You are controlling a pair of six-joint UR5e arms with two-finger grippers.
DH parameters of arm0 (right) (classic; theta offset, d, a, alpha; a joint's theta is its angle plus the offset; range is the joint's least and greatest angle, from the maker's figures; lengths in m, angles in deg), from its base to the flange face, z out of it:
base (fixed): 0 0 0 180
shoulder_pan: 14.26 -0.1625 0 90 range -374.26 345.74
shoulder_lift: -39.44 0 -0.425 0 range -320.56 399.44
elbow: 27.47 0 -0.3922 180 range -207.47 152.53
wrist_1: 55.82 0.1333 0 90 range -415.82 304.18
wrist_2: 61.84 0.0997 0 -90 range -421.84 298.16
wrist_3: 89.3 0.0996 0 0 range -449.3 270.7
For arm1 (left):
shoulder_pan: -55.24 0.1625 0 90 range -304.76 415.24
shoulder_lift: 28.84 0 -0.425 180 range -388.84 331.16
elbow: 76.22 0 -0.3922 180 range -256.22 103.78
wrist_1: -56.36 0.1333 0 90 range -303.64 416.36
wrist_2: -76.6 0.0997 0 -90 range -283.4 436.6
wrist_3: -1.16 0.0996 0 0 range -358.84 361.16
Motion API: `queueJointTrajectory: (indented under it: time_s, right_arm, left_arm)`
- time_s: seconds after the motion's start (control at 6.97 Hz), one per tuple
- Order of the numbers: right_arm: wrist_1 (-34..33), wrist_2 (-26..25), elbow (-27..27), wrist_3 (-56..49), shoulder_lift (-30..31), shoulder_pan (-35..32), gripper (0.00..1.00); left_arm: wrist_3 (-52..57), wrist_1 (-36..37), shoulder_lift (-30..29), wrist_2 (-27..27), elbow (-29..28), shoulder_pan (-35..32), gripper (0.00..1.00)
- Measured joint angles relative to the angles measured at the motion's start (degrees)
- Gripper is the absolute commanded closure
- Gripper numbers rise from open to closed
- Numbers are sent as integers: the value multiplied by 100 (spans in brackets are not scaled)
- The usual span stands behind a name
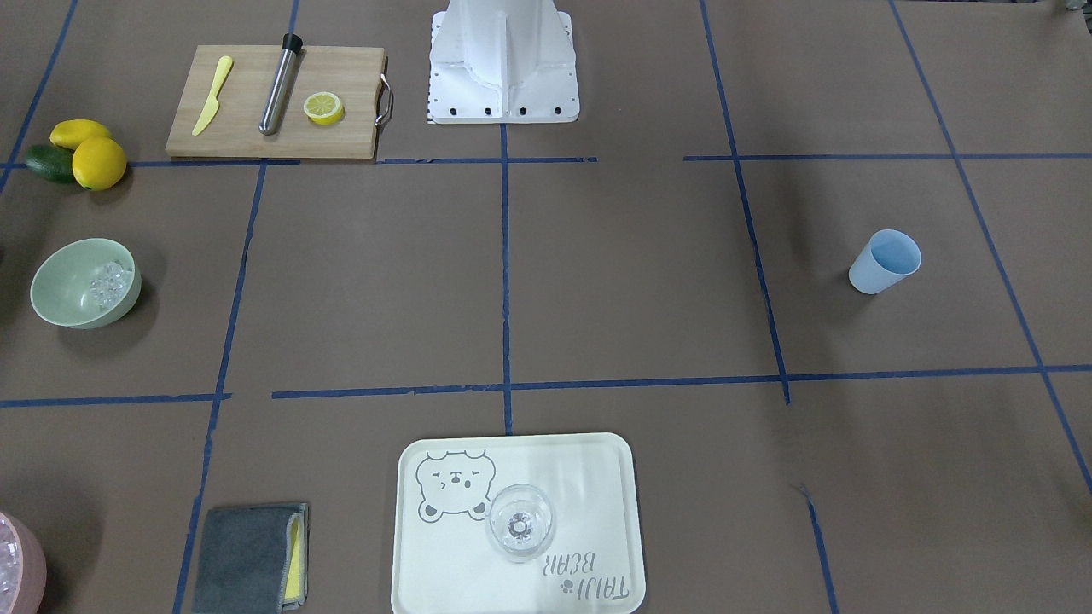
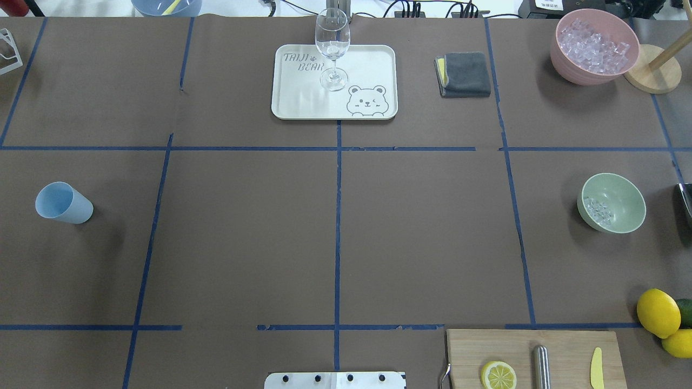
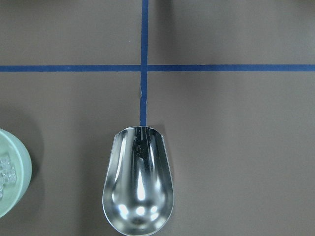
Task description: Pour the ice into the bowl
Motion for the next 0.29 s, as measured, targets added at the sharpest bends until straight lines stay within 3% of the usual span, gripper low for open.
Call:
queueJointTrajectory:
  time_s: [0.29]
  right_arm:
    - [3, 8, -25, 5, -37, 0, 0]
  left_arm:
    - [-6, -25, -1, -6, 6, 0, 0]
